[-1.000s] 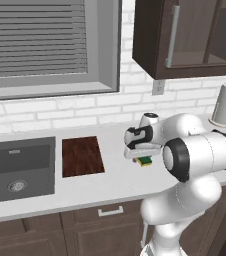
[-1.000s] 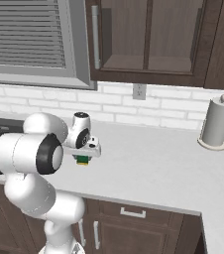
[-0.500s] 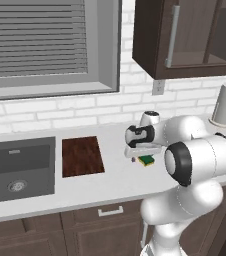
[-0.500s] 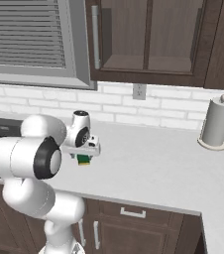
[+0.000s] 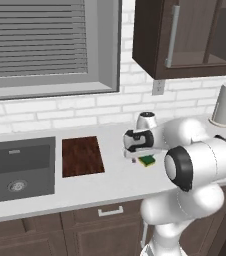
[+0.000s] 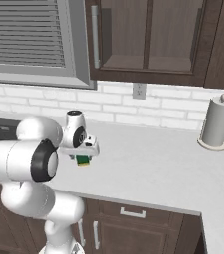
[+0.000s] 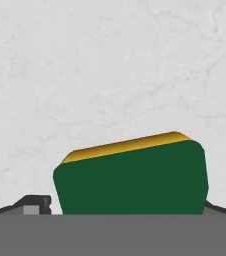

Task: Pick up the sponge from the counter and clean the cutting board by briefly scrubbing or pressing down on the cutting board. Once finished, release the sponge.

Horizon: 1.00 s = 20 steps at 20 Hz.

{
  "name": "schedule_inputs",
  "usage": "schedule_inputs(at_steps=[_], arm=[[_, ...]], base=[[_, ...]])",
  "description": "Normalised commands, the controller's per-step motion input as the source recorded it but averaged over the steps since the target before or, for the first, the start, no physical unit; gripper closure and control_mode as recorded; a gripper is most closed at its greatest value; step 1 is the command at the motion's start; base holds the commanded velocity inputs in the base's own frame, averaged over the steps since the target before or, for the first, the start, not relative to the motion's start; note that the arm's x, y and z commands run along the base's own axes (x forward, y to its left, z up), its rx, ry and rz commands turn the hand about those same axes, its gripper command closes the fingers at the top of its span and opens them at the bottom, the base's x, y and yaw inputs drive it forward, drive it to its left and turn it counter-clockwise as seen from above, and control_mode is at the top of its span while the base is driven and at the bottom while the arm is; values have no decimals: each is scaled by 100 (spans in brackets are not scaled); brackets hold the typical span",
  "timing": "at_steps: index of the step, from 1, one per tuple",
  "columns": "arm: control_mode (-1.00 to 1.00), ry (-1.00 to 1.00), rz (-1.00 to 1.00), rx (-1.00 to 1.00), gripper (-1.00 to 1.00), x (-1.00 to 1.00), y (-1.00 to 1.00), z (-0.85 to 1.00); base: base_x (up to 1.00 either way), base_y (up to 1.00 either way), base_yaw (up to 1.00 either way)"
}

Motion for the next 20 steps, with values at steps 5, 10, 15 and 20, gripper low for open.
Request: schedule_inputs(at_steps=[5,10,15,20], arm=[[-100,0,-4,-7,-100,43,-9,-78],[-100,0,0,0,-100,4,-16,-25],[-100,-13,0,0,-100,-38,-17,38],[-100,-26,0,4,-100,-58,-3,92]], base=[[0,0,0],[0,0,0],[0,0,0],[0,0,0]])
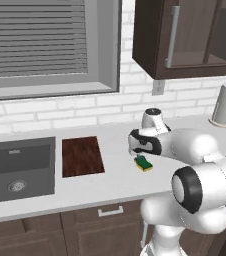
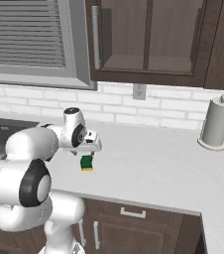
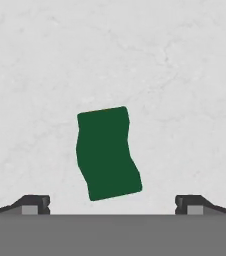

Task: Pick up the sponge from the counter and clean the cutting board by briefly scrubbing or pressing down on the cutting board. Once finished, release the sponge.

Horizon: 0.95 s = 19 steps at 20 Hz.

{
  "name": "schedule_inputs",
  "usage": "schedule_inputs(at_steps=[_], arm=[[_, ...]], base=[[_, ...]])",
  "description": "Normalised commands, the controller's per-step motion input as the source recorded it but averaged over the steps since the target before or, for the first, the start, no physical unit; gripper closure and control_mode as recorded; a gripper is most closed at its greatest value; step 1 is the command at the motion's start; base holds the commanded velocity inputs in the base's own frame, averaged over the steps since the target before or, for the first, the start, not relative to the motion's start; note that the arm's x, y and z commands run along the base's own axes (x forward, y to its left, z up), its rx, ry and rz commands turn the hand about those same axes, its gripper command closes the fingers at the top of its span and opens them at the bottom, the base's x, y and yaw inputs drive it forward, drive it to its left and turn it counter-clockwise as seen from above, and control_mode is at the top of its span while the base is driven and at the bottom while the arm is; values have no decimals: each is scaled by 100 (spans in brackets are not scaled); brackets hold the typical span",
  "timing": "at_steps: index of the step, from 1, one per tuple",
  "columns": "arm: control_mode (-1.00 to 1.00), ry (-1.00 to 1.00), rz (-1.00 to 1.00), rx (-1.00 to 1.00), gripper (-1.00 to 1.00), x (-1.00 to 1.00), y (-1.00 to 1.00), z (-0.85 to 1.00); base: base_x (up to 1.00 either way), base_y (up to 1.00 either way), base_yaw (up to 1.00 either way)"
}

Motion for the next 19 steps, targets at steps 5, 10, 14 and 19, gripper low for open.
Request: schedule_inputs(at_steps=[5,10,14,19], arm=[[-100,-26,0,4,-100,-81,0,99],[-100,-20,0,5,-100,-94,-13,100],[-100,-7,0,1,-100,-56,-3,88],[-100,-4,0,0,-100,-33,0,79]], base=[[0,0,0],[0,0,0],[0,0,0],[0,0,0]])
